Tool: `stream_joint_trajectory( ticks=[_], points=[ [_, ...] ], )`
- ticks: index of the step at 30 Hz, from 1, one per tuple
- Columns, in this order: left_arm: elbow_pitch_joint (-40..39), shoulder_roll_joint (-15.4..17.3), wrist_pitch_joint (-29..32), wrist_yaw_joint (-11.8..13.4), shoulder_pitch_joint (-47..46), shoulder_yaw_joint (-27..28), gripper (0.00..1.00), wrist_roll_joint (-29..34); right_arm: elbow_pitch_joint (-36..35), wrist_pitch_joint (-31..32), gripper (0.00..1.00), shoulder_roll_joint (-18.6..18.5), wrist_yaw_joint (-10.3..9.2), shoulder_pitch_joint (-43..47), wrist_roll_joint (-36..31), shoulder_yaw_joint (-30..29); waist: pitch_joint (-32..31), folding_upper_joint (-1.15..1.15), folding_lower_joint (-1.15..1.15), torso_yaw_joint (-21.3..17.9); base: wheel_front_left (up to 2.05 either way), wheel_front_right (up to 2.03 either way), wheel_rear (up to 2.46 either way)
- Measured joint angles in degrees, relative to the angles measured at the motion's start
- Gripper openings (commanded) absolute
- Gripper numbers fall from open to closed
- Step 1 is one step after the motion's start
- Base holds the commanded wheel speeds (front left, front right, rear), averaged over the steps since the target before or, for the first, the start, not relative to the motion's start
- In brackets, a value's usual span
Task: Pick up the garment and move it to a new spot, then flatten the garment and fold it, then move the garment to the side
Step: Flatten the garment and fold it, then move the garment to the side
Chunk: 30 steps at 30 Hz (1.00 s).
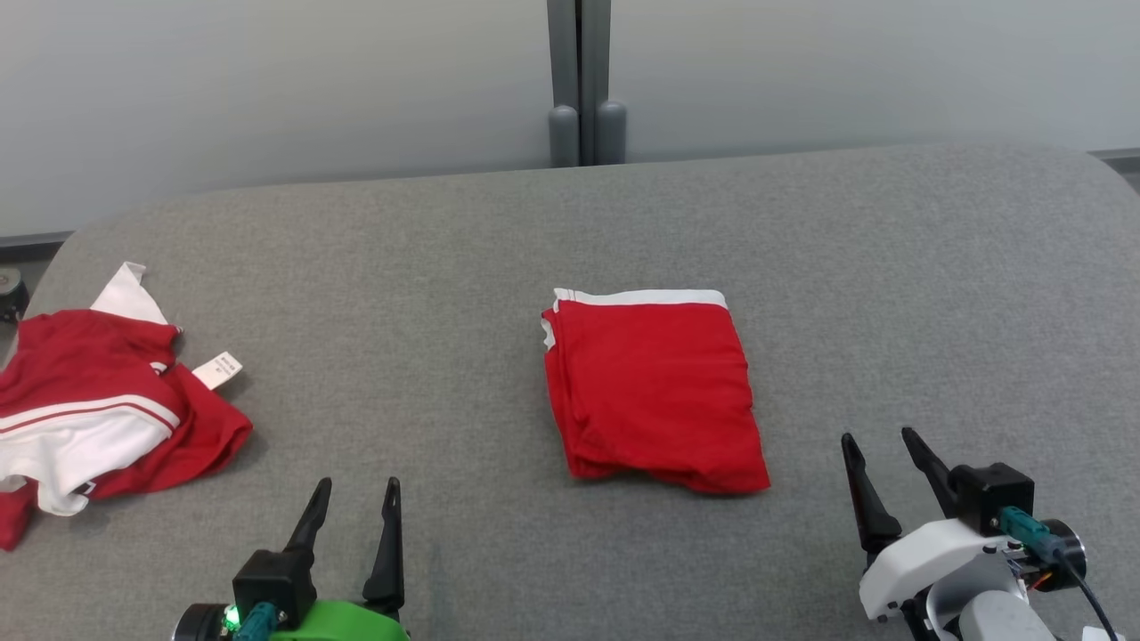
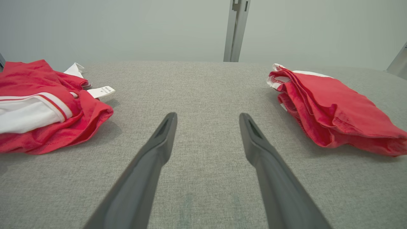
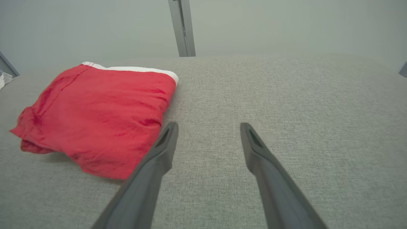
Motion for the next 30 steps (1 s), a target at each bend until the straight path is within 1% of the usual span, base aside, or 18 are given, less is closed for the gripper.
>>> stream_joint_trajectory(
  ticks=[4,7,14,18,20,22,23,24,25,30],
  points=[
    [-0.2,0.0,0.0,0.3,-0.5,-0.7,1.0,-0.1,0.0,0.0,1.0,0.0,0.0,-1.8,-0.1,1.5,0.8,0.0,0.0,0.6,0.0,0.0,0.0],
    [0.0,0.0,0.0,0.4,-1.8,-1.3,1.0,-1.0,1.0,0.0,1.0,0.1,0.0,-4.8,-0.2,3.2,2.2,0.0,0.0,1.1,0.0,0.0,0.0],
    [0.3,0.0,0.0,-0.1,-5.5,-3.9,1.0,-2.3,6.8,0.0,1.0,0.2,0.0,-16.3,-1.6,5.7,6.7,0.0,0.0,3.1,0.0,0.0,0.0],
    [0.3,0.0,0.0,-0.1,-7.0,-5.0,1.0,-3.0,12.9,0.0,1.0,0.3,0.01,-21.2,-2.2,5.0,9.2,0.0,0.0,4.8,0.0,0.0,0.0],
    [0.5,0.0,0.0,-0.3,-7.2,-5.9,1.0,-3.5,17.6,0.0,1.0,0.3,0.01,-22.4,-1.4,4.2,10.4,0.0,0.0,5.7,0.0,0.0,0.0],
    [0.6,0.0,0.0,-0.4,-7.4,-6.2,1.0,-3.6,20.6,0.0,1.0,0.2,0.0,-23.0,-1.2,4.1,11.2,0.0,0.0,6.5,0.0,0.0,0.0],
    [0.7,0.0,0.0,-0.4,-7.7,-6.3,1.0,-3.6,22.2,0.0,0.76,0.2,0.0,-23.3,-0.6,4.5,11.7,0.0,0.0,6.9,0.0,0.0,0.0],
    [0.7,0.0,0.0,-0.5,-8.0,-6.3,1.0,-3.6,23.2,-0.1,0.42,0.2,0.0,-23.4,0.4,4.9,12.1,0.0,0.0,7.2,0.0,0.0,0.0],
    [0.6,0.0,0.0,-0.6,-8.2,-6.3,1.0,-3.6,23.8,-0.2,0.0,0.3,0.0,-23.5,0.9,5.0,12.5,0.0,0.0,7.4,0.0,0.0,0.0],
    [0.1,0.0,0.0,-0.7,-8.3,-6.1,1.0,-3.1,22.6,-0.1,0.0,0.4,0.03,-24.2,1.1,4.3,13.3,0.0,0.0,7.0,0.0,0.0,0.0]
  ],
)
